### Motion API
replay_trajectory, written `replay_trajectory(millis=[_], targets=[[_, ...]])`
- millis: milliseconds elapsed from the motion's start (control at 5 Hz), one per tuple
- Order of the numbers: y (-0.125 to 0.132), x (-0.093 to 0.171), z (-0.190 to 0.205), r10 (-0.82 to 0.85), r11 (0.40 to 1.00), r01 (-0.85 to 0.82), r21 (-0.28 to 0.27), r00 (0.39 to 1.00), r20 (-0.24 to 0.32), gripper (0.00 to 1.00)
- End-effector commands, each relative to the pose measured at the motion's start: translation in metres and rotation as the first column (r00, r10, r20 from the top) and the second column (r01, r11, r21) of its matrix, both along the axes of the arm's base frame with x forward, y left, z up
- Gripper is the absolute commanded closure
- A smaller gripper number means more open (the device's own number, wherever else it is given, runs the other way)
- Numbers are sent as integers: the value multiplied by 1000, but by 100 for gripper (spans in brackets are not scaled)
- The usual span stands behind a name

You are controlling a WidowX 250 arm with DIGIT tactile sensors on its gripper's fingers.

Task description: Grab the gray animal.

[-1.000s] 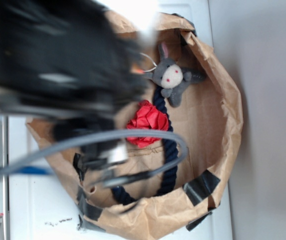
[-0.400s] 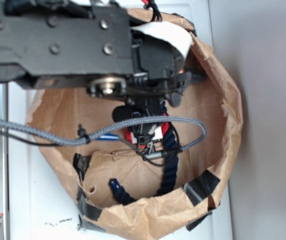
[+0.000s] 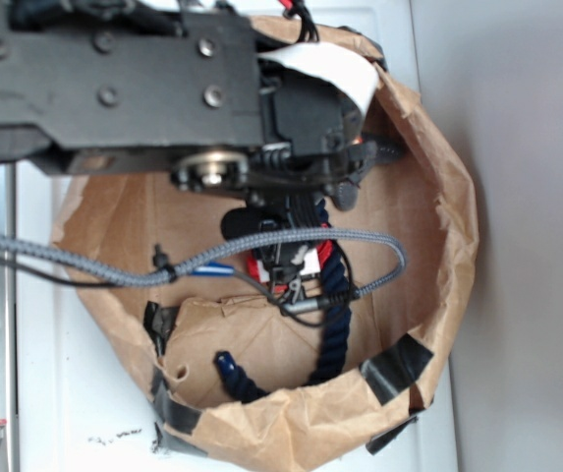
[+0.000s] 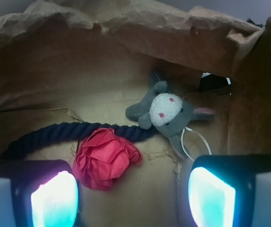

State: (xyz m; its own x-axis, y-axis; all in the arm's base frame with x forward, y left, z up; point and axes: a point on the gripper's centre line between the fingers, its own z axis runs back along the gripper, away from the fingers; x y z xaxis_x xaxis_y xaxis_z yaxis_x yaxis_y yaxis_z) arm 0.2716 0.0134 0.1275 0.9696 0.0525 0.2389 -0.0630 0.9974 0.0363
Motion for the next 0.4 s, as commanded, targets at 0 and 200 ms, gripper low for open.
replay_trajectory(millis=[0,200], targets=[[16,49,-21,-34,996,38,-75,998,55,0],[23,64,-36,-26,997,28,-74,999,38,0]])
